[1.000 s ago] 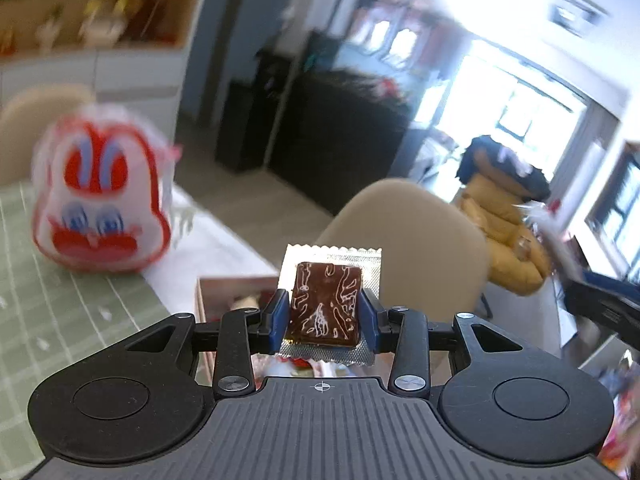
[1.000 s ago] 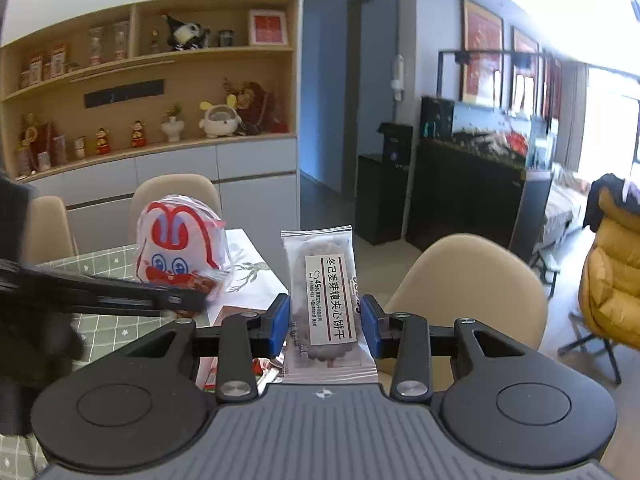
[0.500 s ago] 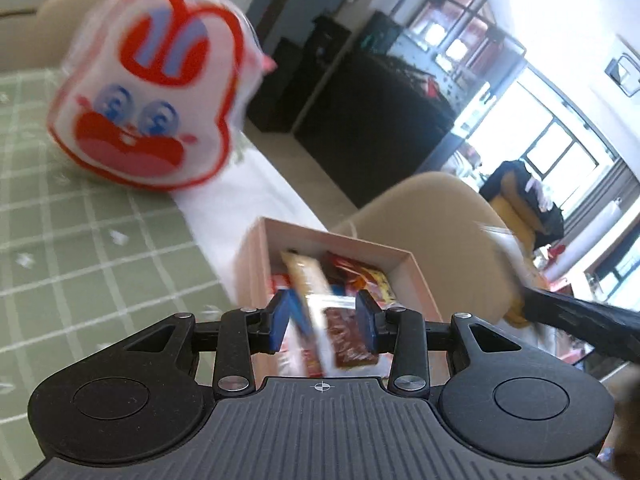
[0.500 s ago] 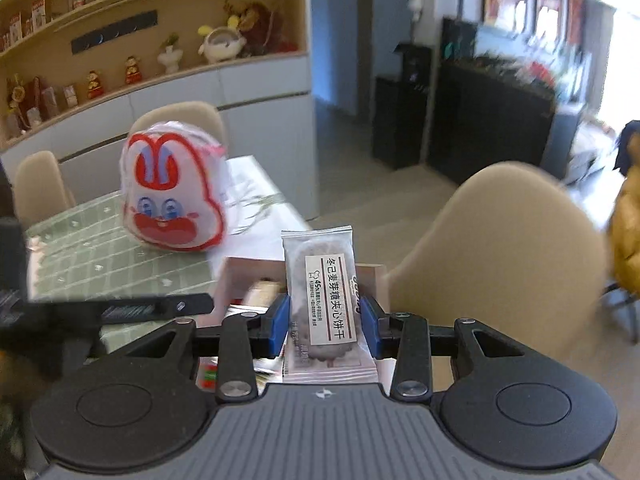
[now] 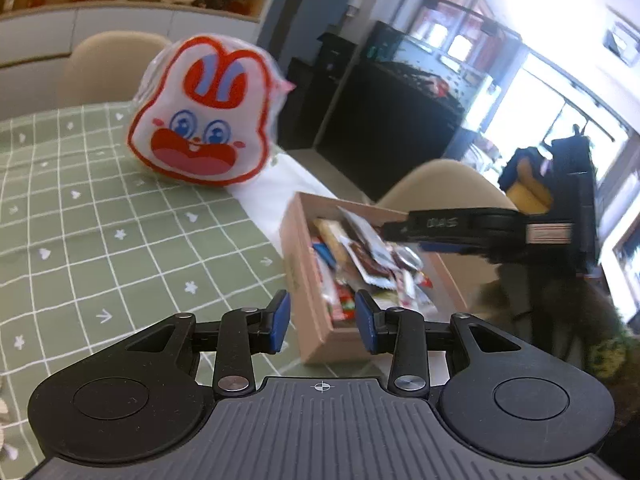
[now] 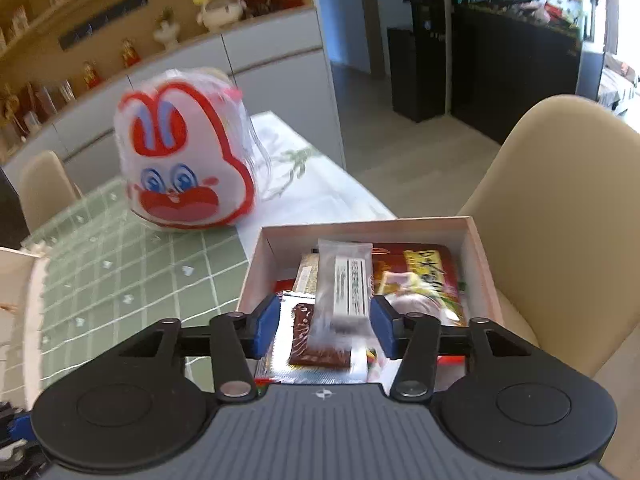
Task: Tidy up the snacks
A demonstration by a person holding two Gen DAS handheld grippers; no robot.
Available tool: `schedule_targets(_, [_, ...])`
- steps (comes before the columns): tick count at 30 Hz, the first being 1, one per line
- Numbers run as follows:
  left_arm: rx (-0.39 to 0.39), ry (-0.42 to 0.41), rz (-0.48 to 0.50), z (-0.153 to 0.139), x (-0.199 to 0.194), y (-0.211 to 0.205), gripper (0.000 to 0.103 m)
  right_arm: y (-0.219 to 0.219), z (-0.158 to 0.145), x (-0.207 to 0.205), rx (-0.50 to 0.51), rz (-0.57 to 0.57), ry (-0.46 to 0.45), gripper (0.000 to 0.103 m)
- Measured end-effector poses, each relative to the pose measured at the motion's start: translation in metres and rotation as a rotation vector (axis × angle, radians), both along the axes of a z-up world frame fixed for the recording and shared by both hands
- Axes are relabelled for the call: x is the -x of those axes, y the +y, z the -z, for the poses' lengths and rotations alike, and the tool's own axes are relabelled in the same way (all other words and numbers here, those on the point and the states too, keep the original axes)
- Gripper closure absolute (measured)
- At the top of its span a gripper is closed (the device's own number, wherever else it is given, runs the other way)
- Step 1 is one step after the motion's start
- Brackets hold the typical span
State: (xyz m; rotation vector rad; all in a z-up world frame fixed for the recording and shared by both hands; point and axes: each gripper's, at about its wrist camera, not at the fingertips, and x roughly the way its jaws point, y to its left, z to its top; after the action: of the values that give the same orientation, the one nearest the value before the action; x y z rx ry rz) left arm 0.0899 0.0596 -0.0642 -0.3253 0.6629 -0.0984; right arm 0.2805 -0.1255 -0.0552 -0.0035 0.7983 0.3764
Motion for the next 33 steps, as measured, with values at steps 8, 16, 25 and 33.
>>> schedule_targets(8, [-0.067, -0.018, 0.093, -0.022, 0.048, -0.053, 0.083, -0.064, -0.05, 0.123, -0.009, 0.008, -0.092, 0.029])
schedule_targets(16, [-0.189, 0.028, 0.017, -0.031, 0.098, -0.087, 0.085, -0.087, -0.046, 0.198, -0.029, 0.045, -0.016, 0.029])
schedule_targets(25, [-0.197, 0.029, 0.033, -0.036, 0.117, -0.09, 0.086, -0.078, -0.039, 0.228, -0.015, 0.022, -0.023, 0.029])
schedule_targets(33, [-0.205, 0.033, 0.047, -0.037, 0.119, -0.089, 0.085, -0.073, -0.039, 0.237, -0.019, 0.028, -0.026, 0.029])
